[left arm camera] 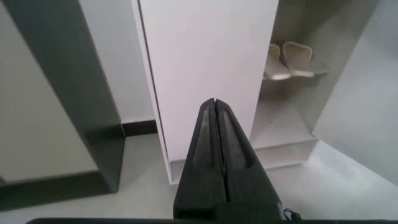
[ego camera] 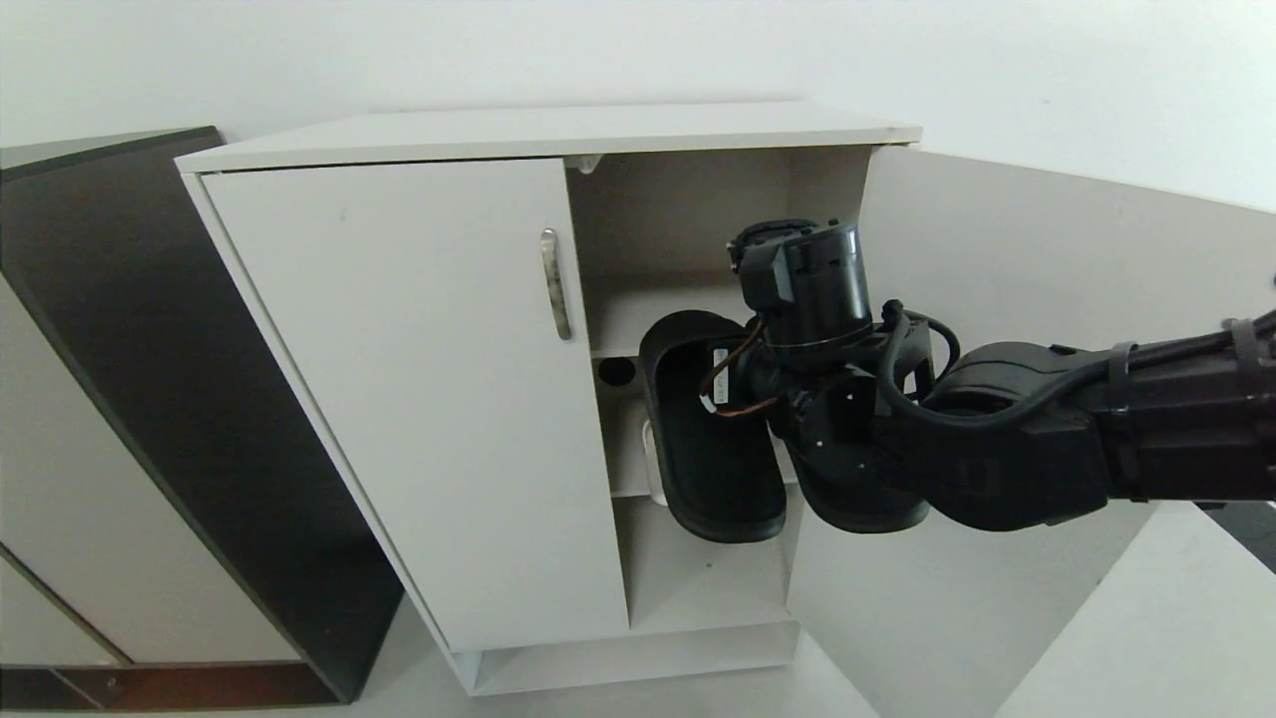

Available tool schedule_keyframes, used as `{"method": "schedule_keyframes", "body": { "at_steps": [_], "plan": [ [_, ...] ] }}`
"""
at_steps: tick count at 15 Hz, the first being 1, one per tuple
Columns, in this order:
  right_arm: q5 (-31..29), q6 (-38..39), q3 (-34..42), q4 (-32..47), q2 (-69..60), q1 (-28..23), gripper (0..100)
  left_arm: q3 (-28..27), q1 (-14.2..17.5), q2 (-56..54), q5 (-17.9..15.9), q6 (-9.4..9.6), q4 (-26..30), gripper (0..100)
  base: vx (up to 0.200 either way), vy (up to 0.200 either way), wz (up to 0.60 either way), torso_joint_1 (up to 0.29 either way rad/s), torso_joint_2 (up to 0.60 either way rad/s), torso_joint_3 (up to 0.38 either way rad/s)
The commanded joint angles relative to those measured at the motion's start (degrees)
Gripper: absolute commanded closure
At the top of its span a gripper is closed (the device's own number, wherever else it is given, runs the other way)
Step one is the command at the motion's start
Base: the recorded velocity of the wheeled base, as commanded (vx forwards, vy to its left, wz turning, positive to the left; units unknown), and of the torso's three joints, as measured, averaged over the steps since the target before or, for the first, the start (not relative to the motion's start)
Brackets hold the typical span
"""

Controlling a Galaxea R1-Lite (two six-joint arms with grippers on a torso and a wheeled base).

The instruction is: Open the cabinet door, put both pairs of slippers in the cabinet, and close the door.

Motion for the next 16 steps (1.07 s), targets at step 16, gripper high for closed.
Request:
{"method": "schedule_keyframes", "body": {
  "at_steps": [16],
  "plan": [
    [-0.3,0.0,-10.7,-0.3,10.6,-0.2,100,0.0,0.0,0.0,0.0,-0.18,0.0,100,0.088,0.0,0.0,0.0,0.0,0.002]
  ]
}}
